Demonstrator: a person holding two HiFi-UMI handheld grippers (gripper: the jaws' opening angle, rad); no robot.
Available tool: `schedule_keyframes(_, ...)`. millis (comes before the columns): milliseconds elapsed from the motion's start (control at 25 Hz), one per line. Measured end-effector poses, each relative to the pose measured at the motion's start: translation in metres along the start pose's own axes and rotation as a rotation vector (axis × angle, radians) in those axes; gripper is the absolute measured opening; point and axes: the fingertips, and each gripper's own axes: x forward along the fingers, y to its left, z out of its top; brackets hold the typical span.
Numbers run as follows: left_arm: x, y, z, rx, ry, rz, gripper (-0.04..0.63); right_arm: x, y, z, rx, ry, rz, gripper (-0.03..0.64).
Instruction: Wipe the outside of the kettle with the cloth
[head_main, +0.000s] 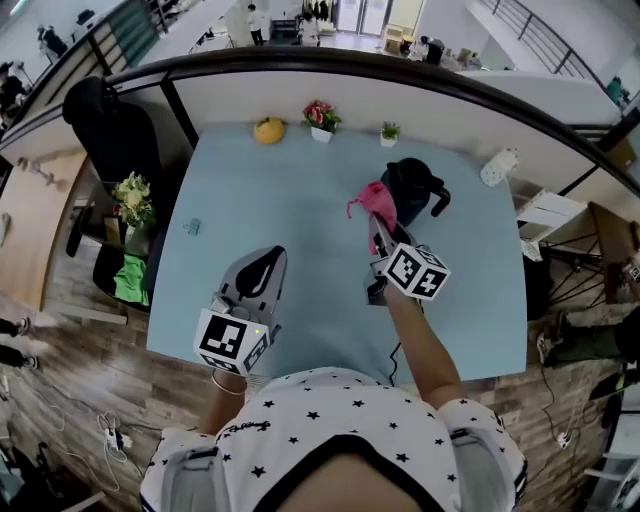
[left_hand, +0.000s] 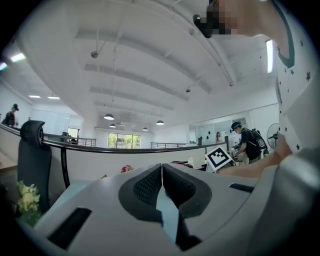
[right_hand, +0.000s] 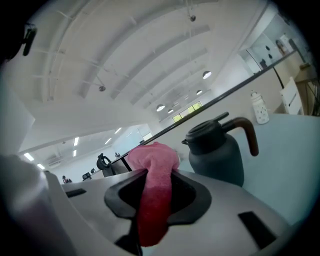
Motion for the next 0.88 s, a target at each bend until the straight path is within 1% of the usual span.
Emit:
schedule_keyframes(160, 0.001, 0.011, -0.005, -0.006, 0.028, 0.044, 0.03, 0.036, -0.022, -0.009, 0.131, 0.042, -0.036, 0.097)
schedule_keyframes(280, 0.002, 0.021, -0.006, -0.005, 0.043, 0.069, 0.03, 0.056, -0.039, -0.012, 0.274, 0.037, -0.063, 0.095)
schedule_keyframes(360, 0.002, 0.027, -0.009, -0.005, 0.056, 0.083, 0.029, 0.065, -0.046, -0.014, 0.34, 0.026, -0.071, 0.095)
schedule_keyframes(600, 0.008, 0.03, -0.011, 0.007, 0.074, 0.085, 0.029, 0.085, -0.052, -0.01, 0.498, -0.018, -0.047, 0.095)
schedule_keyframes(880, 0.008, 0.025, -0.012, 0.009, 0.084, 0.084, 0.029, 0.079, -0.059, -0.01, 0.626, -0.046, -0.04, 0.095)
